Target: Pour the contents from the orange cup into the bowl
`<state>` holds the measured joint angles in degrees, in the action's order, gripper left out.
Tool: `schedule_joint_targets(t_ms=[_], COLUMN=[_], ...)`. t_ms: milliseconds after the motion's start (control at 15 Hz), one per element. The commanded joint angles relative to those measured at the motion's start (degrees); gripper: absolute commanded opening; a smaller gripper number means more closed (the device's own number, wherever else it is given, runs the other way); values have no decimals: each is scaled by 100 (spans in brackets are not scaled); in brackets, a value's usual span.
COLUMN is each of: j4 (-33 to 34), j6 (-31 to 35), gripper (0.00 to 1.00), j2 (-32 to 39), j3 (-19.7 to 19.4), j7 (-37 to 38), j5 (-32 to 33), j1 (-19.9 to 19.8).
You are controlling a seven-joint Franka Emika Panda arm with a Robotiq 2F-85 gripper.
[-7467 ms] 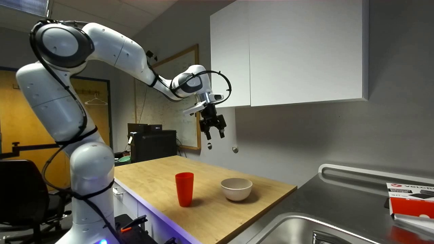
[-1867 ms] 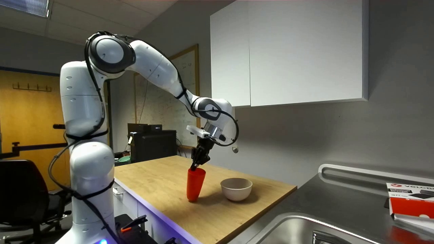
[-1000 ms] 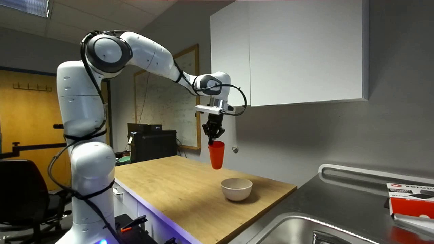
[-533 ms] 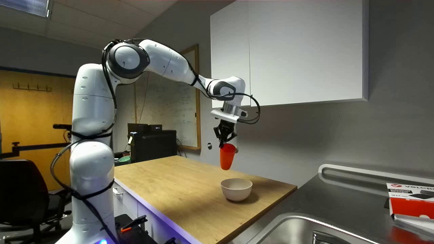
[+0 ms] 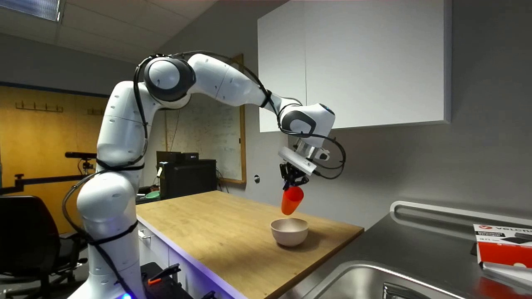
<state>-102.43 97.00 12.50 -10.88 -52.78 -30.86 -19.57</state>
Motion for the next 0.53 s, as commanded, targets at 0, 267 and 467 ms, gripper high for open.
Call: schedule_joint_targets(t_ms=[0, 267, 467], j4=[85, -143, -281], j6=[-388, -453, -623], gripper=[1, 1, 1], j2=[116, 117, 210], j3=[-68, -158, -222], j7=[-292, -318, -369], j5=[-770, -1597, -2195], j1=[-304, -466, -541])
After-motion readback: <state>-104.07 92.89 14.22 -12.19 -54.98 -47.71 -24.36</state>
